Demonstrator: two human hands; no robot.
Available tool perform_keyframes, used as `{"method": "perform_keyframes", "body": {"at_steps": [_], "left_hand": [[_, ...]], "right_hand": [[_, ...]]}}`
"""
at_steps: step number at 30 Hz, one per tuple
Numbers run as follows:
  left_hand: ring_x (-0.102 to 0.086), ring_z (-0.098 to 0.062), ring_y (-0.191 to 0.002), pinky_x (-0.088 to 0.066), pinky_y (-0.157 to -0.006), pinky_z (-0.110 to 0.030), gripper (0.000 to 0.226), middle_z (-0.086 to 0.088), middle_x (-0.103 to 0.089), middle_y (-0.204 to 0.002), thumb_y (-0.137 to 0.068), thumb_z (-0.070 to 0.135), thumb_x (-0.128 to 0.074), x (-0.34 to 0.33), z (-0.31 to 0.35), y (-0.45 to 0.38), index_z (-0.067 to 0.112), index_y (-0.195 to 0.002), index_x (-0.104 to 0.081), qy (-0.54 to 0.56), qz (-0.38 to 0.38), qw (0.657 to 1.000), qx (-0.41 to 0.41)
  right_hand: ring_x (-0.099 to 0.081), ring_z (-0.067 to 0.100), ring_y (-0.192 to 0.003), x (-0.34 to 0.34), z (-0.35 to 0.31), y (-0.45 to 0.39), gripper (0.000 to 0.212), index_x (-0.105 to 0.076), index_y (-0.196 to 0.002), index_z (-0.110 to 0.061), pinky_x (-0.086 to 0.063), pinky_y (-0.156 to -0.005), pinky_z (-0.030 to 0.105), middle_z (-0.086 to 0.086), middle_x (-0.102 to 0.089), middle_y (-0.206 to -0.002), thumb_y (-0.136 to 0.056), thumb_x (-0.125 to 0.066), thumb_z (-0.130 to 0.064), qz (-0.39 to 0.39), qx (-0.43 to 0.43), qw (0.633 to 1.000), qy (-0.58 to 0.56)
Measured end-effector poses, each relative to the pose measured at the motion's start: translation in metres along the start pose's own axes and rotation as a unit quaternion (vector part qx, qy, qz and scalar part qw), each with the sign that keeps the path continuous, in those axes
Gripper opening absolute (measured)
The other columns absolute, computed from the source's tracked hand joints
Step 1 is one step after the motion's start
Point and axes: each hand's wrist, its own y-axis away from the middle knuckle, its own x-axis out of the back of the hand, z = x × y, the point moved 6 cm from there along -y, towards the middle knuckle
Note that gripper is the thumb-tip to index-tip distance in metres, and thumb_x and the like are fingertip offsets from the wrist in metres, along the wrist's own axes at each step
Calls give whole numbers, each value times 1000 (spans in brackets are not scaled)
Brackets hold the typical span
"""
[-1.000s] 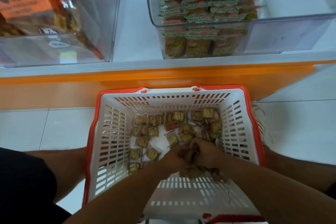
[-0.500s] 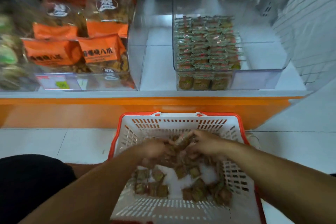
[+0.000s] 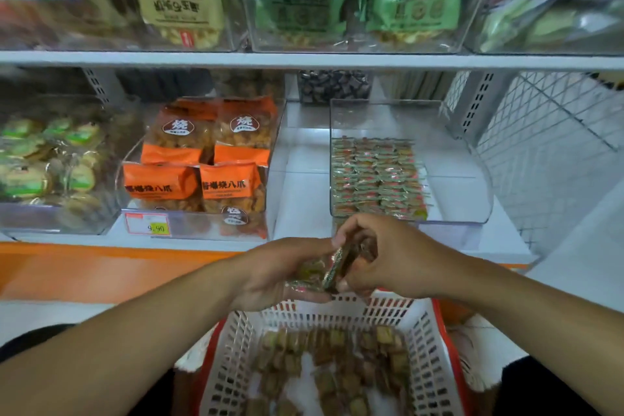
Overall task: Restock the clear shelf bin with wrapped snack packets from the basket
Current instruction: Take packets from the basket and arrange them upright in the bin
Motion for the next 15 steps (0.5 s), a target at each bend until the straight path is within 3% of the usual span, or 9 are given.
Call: {"method": "perform_keyframes", "body": {"at_steps": [3, 6, 8, 11, 15], "left_hand": [[-68, -23, -101, -59, -70, -27, 50, -17, -67, -112, -70, 37, -83, 1, 14, 4, 9, -109, -72, 62, -6, 998, -23], [-70, -18, -85, -59, -68, -26, 33, -13, -67, -97, -66, 27, -84, -2, 25, 1, 12, -93, -72, 111, -14, 993, -47], [-69, -18, -86, -59, -66, -25, 24, -10, -67, -92, -61, 25, -84, -4, 31, -1, 16, -81, -75, 139, -18, 989, -51], [-61, -28, -103, -59, -61, -25, 28, -15, -62, -101, -66, 21, -84, 0, 36, 0, 13, -91, -74, 181, -16, 982, -59], [-72, -25, -86, -61, -66, -31, 26, -18, -73, -107, -75, 12, -79, 4, 42, 2, 6, -100, -79, 256, -27, 964, -72]], "right_hand": [[-71, 6, -87, 5, -10, 1, 50, -57, -108, -43, -61, -77, 35, -15, -70, -104, -74, -89, -24, 40, 59, 997, 32], [-63, -6, -105, 14, -15, -1, 59, -50, -120, -54, -56, -88, 25, -24, -62, -117, -76, -85, -38, 103, 92, 989, 59], [-63, -7, -106, 22, -17, 0, 66, -48, -125, -58, -54, -89, 20, -26, -61, -120, -75, -87, -38, 133, 108, 984, 41], [-66, -3, -106, 36, -23, 5, 70, -53, -125, -52, -55, -87, 17, -21, -63, -117, -71, -91, -28, 186, 143, 972, 4], [-67, 5, -108, 48, -35, 17, 63, -61, -118, -41, -55, -81, 14, -12, -67, -113, -67, -91, -19, 223, 203, 949, -97]]}}
